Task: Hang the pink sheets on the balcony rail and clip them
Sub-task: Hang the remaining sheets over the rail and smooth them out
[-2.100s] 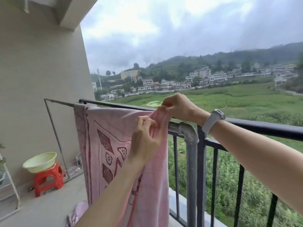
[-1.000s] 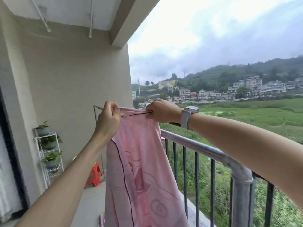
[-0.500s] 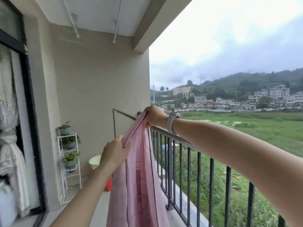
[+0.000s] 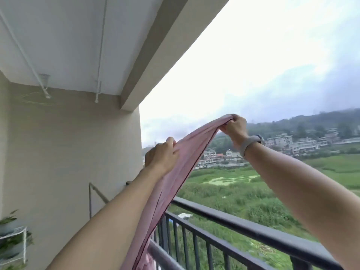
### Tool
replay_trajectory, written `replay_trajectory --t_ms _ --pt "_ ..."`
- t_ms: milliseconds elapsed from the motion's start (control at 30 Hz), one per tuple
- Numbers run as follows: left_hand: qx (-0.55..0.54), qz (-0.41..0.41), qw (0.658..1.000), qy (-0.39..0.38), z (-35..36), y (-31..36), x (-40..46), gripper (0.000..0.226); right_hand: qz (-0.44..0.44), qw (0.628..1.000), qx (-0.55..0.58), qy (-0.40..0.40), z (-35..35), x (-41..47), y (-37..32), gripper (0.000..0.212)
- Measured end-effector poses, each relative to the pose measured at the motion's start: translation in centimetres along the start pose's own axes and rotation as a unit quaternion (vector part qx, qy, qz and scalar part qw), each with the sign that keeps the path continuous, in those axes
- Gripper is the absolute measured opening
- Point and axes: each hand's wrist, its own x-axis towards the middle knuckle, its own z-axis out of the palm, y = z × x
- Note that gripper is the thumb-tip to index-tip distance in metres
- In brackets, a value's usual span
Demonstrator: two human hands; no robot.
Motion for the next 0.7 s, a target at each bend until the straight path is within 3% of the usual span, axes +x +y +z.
replay_trajectory --t_ms 200,267,367,467,533,600,633,700 --pt "-0.186 0.069 0.98 -0.031 5.0 5.9 -1.9 0.027 0.027 0.998 -0.002 -0.049 -10.1 -2.0 7.2 0.021" --pt "-0.229 0.075 0.969 -0.048 6.5 7.6 -3.5 0.028 -0.002 0.995 -0.093 -0.043 -12.4 -3.2 9.9 0.017" --pt "-0.208 0.072 0.964 -0.15 8.7 9.5 -6.1 0.029 -0.031 0.962 -0.262 -0.07 -14.6 -7.5 13.7 0.012" --pt "-0.117 0.12 0.949 -0.265 10.6 9.8 -8.7 0.03 -0.004 0.929 -0.3 -0.214 -14.6 -13.0 15.9 0.02" --pt "-0.078 0.134 0.93 -0.333 10.7 9.4 -10.7 0.026 0.066 0.852 -0.328 -0.402 -14.4 -16.0 16.5 0.03" --pt "-0.043 0.133 0.915 -0.378 10.3 8.8 -12.0 0.022 0.158 0.771 -0.319 -0.528 -14.0 -17.8 16.5 0.057" --pt "-0.03 0.125 0.913 -0.387 10.0 8.4 -12.3 0.021 0.181 0.759 -0.298 -0.549 -13.8 -18.4 16.1 0.069" --pt "-0.03 0.105 0.918 -0.381 9.3 7.5 -12.6 0.02 0.165 0.788 -0.206 -0.556 -12.8 -19.8 15.0 0.071"
